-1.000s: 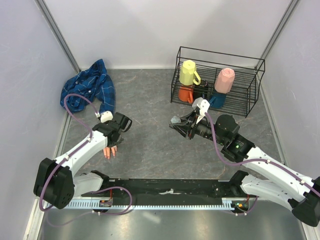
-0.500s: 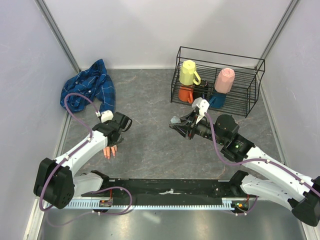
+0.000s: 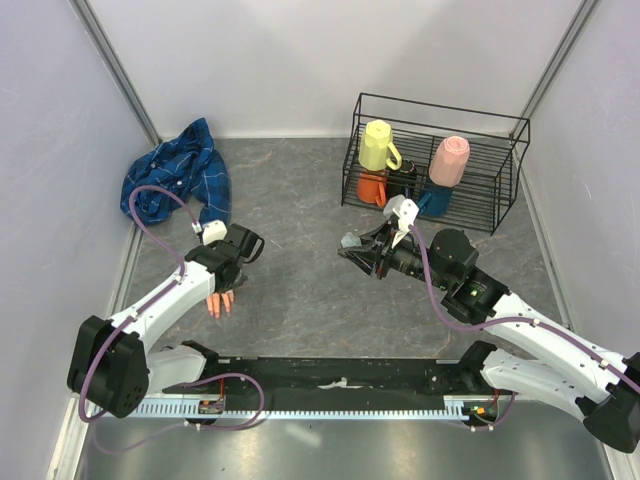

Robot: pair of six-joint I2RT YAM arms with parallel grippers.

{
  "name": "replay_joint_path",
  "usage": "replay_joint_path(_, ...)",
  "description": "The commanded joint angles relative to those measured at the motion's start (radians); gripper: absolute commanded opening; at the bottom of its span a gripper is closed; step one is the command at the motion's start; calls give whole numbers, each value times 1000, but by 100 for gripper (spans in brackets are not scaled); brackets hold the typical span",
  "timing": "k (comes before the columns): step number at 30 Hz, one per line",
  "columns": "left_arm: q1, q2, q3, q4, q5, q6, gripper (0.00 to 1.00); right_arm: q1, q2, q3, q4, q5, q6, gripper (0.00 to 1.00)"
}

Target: Paint the nails

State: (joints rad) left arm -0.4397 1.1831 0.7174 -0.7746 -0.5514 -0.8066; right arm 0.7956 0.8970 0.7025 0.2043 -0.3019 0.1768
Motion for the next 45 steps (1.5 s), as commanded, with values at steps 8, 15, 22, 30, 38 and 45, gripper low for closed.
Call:
replay_joint_path(8,4,24,33,15,-12,21,2,-2,-3,0,46,-23,6,0)
replay_joint_path(15,6,24,33,6,-5,14,2,-4,-4,-1,49,-26,9,0)
replay_joint_path(22,6,16,28,5,4,14,2,-4,-6,-3,50,-29,12,0)
replay_joint_path(30,6,-8,14,9,30,17,2,-6,-1,-5,53,-32,15,0)
replay_joint_path(38,6,-30,4,8,27,7,2,-4,0,-6,56,-36,18,0)
replay_joint_path(45,6,-20,13,-8,4,-9,2,-7,0,-8,60,-37,20,0)
